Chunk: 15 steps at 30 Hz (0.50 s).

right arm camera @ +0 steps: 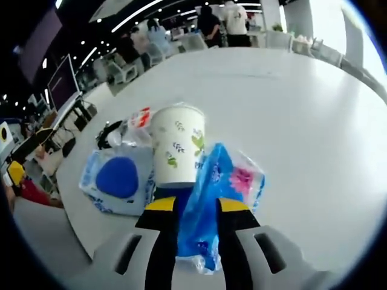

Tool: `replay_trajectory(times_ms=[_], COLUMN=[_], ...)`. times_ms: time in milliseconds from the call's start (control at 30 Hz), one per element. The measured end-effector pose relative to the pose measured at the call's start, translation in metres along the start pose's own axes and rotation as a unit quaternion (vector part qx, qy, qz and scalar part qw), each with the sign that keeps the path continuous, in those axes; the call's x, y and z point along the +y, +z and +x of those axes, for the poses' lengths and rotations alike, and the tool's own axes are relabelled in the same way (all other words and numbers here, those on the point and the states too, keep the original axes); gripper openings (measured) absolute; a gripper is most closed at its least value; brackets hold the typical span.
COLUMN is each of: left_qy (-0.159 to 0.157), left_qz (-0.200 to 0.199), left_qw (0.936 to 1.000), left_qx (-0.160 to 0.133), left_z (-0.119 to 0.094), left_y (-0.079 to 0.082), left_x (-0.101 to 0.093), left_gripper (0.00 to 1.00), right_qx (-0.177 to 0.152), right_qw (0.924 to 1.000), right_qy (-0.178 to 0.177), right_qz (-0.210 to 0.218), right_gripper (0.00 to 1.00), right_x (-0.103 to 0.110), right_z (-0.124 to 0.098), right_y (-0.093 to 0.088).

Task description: Arrange the tabletop items into an orderly group along one side of the table until the central work area is clear of visible clutter.

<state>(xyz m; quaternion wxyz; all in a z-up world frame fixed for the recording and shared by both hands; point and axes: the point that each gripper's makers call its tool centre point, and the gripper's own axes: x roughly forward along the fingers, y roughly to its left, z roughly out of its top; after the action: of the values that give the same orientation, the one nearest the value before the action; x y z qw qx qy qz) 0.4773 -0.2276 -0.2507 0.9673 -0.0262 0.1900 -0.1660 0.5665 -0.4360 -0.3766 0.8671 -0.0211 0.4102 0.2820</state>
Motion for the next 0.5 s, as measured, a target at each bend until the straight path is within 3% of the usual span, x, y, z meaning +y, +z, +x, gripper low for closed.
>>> replay_trajectory(times_ms=[133, 367, 500], left_qy=[-0.002, -0.007, -0.012], left_qz=[0.0, 0.002, 0.004], left_qw=[1.0, 0.9999, 0.9999], left_qx=[0.003, 0.009, 0.001], left_z=[-0.0005, 0.0001, 0.0001], left_y=[-0.0016, -0.0035, -0.0005], left_x=[-0.0011, -0.0027, -0.0056], left_gripper=[0.89, 0.88, 0.88], right_qx=[0.002, 0.018, 0.015], right_qw=[1.0, 0.9991, 0.9983], right_qy=[-0.002, -0.017, -0.027], right_qz=[-0.003, -0.034, -0.049], right_gripper=[0.21, 0.04, 0.01], right_x=[0.0005, -0.0052, -0.0073], right_z=[0.0001, 0.0005, -0.0008], right_y=[-0.0006, -0.0065, -0.0043])
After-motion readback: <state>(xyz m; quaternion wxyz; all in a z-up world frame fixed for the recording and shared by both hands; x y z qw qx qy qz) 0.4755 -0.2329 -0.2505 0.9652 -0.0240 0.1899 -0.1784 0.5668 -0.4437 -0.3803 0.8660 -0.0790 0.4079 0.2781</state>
